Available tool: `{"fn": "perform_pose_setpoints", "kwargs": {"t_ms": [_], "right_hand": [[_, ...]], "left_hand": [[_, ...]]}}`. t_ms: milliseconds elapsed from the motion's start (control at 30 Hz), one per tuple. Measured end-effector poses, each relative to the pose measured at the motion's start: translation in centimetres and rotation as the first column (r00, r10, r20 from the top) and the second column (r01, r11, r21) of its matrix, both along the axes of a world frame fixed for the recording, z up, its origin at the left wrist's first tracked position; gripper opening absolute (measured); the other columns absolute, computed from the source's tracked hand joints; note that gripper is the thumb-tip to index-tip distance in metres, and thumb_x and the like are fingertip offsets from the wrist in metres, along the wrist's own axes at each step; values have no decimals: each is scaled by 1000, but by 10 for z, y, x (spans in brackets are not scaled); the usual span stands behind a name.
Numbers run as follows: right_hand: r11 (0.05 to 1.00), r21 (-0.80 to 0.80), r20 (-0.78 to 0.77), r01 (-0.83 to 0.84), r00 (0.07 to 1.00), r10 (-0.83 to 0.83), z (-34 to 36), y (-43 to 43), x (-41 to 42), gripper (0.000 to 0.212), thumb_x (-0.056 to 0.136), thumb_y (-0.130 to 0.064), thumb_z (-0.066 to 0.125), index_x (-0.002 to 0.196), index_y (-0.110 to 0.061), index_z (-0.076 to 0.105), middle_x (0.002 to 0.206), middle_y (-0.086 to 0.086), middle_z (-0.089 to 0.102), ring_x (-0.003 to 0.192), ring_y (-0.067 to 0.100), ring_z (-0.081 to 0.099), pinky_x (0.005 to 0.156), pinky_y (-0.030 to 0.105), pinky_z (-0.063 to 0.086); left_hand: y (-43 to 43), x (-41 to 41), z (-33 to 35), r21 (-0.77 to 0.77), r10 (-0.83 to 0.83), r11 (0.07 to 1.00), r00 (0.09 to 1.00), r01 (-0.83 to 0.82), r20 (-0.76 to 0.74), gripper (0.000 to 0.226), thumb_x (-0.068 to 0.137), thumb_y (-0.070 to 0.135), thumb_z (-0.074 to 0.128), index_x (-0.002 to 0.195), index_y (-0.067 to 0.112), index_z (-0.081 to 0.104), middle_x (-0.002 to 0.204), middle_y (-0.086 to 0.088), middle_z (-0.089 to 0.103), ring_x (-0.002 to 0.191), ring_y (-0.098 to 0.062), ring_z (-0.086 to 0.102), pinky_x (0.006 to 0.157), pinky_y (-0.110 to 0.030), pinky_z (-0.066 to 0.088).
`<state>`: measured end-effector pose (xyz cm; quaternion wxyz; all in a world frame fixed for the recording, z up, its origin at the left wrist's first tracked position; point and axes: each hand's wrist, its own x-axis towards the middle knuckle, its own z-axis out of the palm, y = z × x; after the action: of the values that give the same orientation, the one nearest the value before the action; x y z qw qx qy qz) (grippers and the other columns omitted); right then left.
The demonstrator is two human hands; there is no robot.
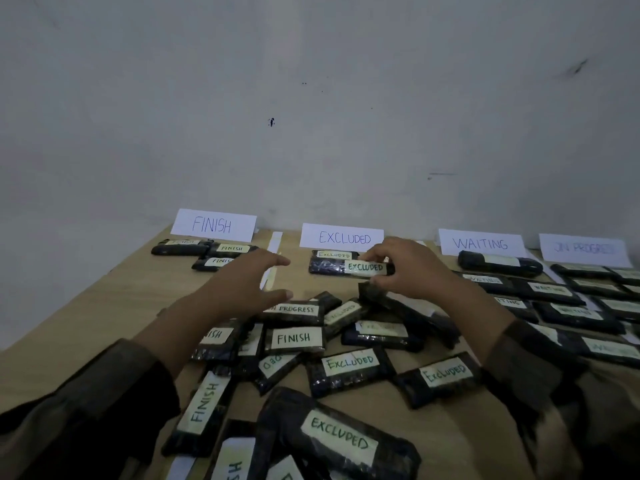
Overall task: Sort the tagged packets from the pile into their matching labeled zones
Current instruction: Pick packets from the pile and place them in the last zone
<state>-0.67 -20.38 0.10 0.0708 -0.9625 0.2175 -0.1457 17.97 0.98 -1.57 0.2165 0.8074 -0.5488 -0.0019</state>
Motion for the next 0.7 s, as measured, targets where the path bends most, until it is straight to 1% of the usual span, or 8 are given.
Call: {"fn": "perform_pose_setpoints", "kwargs": {"t_ms": [67,100,200,267,467,633,700], "right_hand": [[999,-11,-24,34,999,-34,2,-15,4,37,80,-29,69,116,-30,61,103,-11,53,83,2,46,62,19,34],[999,-9,-35,50,998,-51,3,-22,5,36,81,-30,69,116,-31,60,103,-11,53,83,3,46,62,20,34],[995,12,-72,101,992,-100,2,-42,8,35,82,-29,68,116,-31,60,108,-7,55,85,8,50,71,27,42],[992,23,-90,127,988,-124,1,-54,8,35,82,-27,67,116,-30,60,109,-6,55,87,11,51,73,28,43],[977,60,-160,202,969,-191,-12,-89,8,38,81,-23,68,118,-27,60,116,-4,57,88,10,48,75,26,39],[968,90,-252,234,946,-206,-25,-109,3,39,83,-20,66,121,-25,60,121,-2,57,101,14,54,79,25,42],[965,113,-264,238,943,-202,-30,-113,2,38,84,-19,67,121,-23,60,121,-1,58,96,12,52,79,24,41]], "left_hand": [[-16,2,1,10,-14,1000,999,13,29,56,84,44,65,134,28,46,139,8,45,127,-10,42,98,-25,33],[-25,3,1,18,-22,1000,999,22,48,55,84,45,64,134,28,46,140,8,45,129,-10,41,101,-26,33],[-52,5,0,46,-45,998,996,42,76,53,86,46,61,134,28,46,141,8,44,130,-11,40,107,-32,34],[-70,6,-3,62,-59,997,995,54,83,52,87,46,59,134,28,46,141,8,45,130,-12,40,107,-35,35],[-117,13,-18,85,-91,993,993,84,81,49,89,43,56,134,25,46,135,5,48,125,-14,44,102,-31,38],[-145,15,-29,127,-114,986,991,104,70,49,89,42,57,133,25,47,135,3,49,125,-16,44,103,-34,39],[-153,14,-34,141,-124,983,990,114,67,48,88,43,58,132,25,49,134,2,50,124,-17,45,102,-36,39]]}}
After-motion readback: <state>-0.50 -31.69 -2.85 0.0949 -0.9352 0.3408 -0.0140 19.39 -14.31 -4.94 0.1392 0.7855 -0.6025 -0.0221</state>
